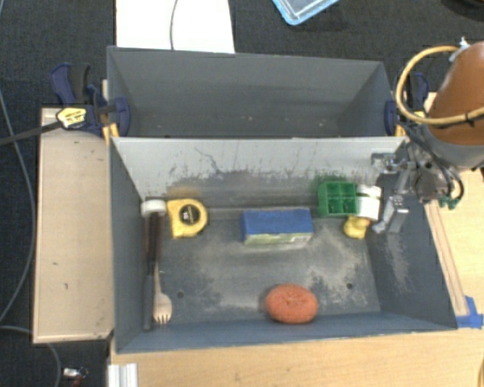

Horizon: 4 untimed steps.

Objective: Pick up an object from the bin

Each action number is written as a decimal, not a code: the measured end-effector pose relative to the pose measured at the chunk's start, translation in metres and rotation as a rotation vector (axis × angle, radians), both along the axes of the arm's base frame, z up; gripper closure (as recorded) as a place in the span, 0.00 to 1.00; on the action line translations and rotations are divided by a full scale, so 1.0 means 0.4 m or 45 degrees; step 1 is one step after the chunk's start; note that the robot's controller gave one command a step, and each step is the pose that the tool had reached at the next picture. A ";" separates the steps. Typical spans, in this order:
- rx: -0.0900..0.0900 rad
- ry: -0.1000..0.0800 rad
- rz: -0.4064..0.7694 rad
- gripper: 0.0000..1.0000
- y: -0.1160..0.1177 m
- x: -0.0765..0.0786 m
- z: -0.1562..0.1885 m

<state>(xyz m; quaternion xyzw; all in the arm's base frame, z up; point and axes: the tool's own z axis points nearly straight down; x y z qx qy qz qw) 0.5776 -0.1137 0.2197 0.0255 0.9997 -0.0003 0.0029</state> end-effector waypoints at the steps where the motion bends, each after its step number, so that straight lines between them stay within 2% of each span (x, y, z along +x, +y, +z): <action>1: 0.000 -0.005 -0.142 0.00 0.039 -0.028 -0.034; 2: 0.002 -0.011 -0.305 0.00 -0.004 0.014 -0.133; 3: 0.002 -0.009 -0.319 0.00 0.052 0.011 -0.152; 4: 0.003 -0.009 -0.398 0.00 -0.005 0.034 -0.257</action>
Offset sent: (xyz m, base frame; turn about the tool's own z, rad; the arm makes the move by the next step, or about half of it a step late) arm 0.0110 -0.0095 -0.0749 0.2818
